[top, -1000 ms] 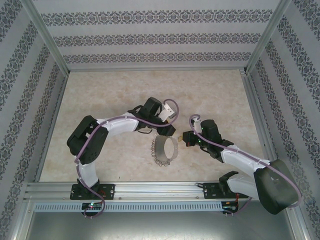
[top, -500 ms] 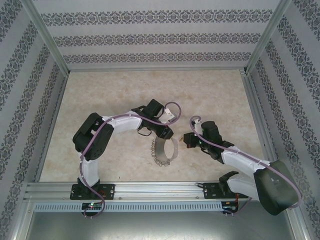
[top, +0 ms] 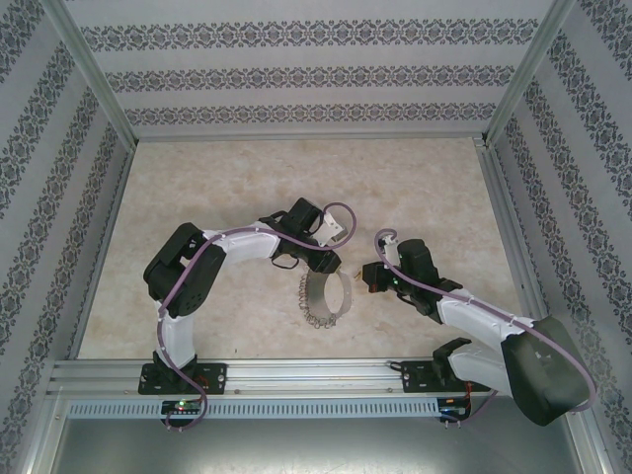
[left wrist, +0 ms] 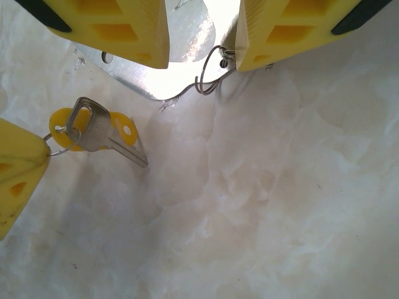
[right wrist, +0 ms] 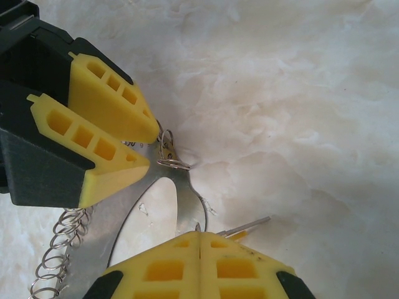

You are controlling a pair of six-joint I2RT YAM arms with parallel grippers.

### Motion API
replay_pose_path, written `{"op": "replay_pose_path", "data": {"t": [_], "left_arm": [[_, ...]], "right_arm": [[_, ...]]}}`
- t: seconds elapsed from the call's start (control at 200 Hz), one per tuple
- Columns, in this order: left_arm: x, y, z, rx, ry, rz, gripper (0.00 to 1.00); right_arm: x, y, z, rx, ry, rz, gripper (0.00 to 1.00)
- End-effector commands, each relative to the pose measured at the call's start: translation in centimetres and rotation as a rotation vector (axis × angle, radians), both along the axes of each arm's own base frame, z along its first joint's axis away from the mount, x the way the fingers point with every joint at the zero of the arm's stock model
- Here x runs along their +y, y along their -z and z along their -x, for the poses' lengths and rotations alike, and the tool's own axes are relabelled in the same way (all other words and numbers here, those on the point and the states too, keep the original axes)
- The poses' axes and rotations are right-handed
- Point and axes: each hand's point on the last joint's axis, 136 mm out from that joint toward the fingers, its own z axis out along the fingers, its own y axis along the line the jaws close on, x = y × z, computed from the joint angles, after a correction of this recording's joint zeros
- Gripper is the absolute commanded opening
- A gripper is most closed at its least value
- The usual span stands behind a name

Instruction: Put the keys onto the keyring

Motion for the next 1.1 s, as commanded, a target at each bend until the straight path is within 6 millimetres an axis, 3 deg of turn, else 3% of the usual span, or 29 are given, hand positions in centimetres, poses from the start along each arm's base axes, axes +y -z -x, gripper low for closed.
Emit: {"op": "replay_pose_path", "data": {"t": [0.0, 0.6, 0.889, 1.094], "left_arm": [[-0.2, 0.5, -0.4, -0.007, -0.005, 0.003, 0.33], [0.0, 2.1, -0.5, -0.016, -0.019, -0.013, 0.32], [0.0, 2.7, -0.7, -0.054, -0.028, -0.03, 0.23], [-0.1, 2.7, -0.1, -0.089, -0.008, -0.042, 0.26]], "right_arm": [[-0.3, 0.0, 0.1, 0.002, 0.015, -0.005, 0.0], [-0.3, 0.1, 0.0, 0.005, 0.014, -0.007, 0.0], [-0.4, 0.0, 0.0, 0.004, 0.017, -0.01, 0.0], [-0.4, -0.1, -0.1, 0.004, 0.018, -0.009, 0.0]]}}
